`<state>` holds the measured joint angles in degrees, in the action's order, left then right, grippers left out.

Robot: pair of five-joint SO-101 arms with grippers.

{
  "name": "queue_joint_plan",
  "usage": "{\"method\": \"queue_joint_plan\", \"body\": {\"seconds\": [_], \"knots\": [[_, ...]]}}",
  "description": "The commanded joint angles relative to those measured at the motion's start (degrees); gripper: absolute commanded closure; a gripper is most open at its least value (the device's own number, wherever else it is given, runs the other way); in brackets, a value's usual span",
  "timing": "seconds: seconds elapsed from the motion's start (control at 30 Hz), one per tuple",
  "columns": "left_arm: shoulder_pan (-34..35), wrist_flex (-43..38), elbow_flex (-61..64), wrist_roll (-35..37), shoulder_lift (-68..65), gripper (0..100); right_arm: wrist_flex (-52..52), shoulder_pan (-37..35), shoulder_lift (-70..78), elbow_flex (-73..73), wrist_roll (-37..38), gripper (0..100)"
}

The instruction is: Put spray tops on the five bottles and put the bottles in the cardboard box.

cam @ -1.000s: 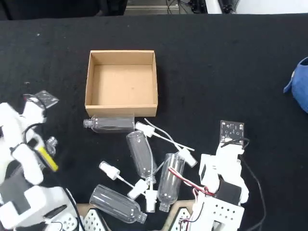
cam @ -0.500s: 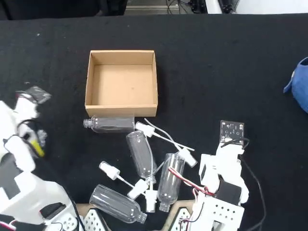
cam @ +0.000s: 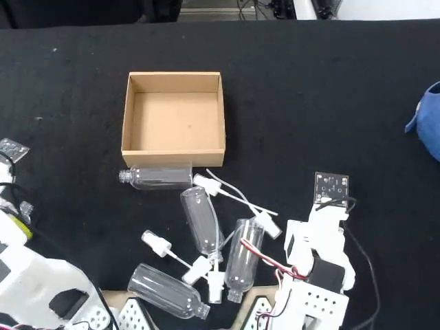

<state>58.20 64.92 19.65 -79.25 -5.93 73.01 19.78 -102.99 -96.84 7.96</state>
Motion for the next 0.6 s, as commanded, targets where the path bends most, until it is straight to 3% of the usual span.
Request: {"method": "queue_joint_plan", "body": {"seconds": [0.0,0.47,0.57], "knots": [[0.22,0.09,-3.03,-1.41,1.14,75,0.18,1.14,-4.09,0.4,0.0,98.3],[-3.03,-1.23,-2.42,-1.49,1.23,78,0.18,1.14,-4.09,0.4,0.0,98.3],[-2.07,-1.67,-1.71,-1.49,1.23,84,0.18,1.14,-4.09,0.4,0.0,98.3]]}}
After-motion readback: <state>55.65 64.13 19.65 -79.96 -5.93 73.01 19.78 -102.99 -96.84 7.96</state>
